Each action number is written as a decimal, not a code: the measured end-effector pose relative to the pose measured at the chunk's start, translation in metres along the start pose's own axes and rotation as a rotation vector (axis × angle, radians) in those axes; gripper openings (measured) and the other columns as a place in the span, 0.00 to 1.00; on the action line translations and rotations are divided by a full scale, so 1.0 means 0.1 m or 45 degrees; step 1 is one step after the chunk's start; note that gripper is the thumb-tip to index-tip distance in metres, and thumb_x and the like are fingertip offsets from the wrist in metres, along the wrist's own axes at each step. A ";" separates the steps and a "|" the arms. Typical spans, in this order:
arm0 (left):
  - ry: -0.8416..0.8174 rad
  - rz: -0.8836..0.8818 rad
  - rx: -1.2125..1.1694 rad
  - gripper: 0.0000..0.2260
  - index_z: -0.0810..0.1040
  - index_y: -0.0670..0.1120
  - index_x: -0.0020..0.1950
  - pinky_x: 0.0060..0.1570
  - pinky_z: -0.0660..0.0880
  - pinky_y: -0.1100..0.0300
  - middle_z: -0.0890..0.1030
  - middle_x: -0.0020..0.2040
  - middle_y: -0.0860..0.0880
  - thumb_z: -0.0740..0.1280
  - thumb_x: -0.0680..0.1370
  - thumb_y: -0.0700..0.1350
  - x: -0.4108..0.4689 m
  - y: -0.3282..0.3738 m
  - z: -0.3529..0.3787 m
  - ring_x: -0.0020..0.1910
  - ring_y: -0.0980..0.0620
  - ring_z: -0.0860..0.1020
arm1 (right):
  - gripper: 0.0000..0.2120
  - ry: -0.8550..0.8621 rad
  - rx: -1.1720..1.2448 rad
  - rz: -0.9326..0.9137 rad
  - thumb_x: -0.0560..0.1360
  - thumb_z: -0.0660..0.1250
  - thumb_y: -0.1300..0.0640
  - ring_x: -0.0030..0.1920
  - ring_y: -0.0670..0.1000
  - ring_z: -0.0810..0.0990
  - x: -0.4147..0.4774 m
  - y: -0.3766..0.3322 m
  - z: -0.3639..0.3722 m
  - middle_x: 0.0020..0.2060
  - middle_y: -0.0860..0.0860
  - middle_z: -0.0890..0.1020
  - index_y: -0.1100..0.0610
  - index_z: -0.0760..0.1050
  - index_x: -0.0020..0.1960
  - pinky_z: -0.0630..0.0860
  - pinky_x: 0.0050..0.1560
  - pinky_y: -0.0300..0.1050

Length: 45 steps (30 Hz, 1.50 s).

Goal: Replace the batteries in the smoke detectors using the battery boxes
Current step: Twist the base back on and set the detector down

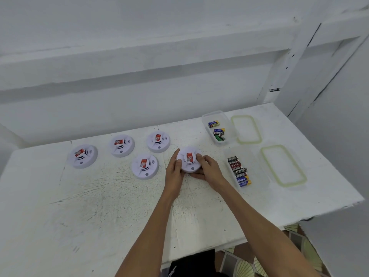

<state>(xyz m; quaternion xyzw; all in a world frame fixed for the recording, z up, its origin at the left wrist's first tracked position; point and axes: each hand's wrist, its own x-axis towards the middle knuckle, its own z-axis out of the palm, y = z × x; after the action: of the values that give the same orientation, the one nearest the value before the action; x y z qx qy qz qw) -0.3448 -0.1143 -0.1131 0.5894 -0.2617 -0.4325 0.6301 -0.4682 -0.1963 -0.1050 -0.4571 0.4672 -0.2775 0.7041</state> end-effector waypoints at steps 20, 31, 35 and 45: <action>-0.020 -0.019 -0.026 0.20 0.67 0.49 0.81 0.69 0.76 0.54 0.76 0.75 0.50 0.58 0.88 0.45 0.04 -0.04 -0.03 0.72 0.52 0.76 | 0.24 -0.010 0.019 -0.001 0.78 0.68 0.42 0.52 0.59 0.86 0.02 0.04 -0.01 0.52 0.60 0.85 0.64 0.77 0.57 0.83 0.53 0.61; -0.026 -0.038 -0.032 0.20 0.67 0.51 0.81 0.69 0.76 0.52 0.77 0.74 0.51 0.59 0.88 0.45 0.06 -0.06 -0.04 0.72 0.51 0.76 | 0.22 -0.032 0.030 0.008 0.80 0.67 0.45 0.51 0.59 0.86 0.00 0.00 -0.01 0.52 0.60 0.85 0.65 0.76 0.58 0.83 0.53 0.59; -0.035 -0.025 -0.019 0.20 0.67 0.51 0.81 0.69 0.77 0.54 0.76 0.75 0.51 0.58 0.88 0.45 0.05 -0.04 -0.03 0.72 0.53 0.76 | 0.22 -0.024 0.034 0.011 0.79 0.67 0.45 0.52 0.59 0.86 0.00 0.00 -0.01 0.52 0.60 0.85 0.65 0.76 0.58 0.83 0.53 0.60; -0.028 -0.063 -0.031 0.20 0.67 0.51 0.81 0.74 0.72 0.44 0.76 0.75 0.50 0.60 0.88 0.46 0.08 -0.09 -0.04 0.73 0.50 0.76 | 0.22 -0.011 0.021 0.008 0.79 0.68 0.43 0.51 0.59 0.86 0.01 0.01 -0.01 0.51 0.59 0.85 0.63 0.77 0.57 0.83 0.53 0.61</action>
<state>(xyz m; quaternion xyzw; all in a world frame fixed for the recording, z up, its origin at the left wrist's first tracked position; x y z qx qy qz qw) -0.3392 -0.1186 -0.1238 0.5831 -0.2487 -0.4578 0.6233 -0.4686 -0.1969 -0.1065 -0.4511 0.4634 -0.2771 0.7107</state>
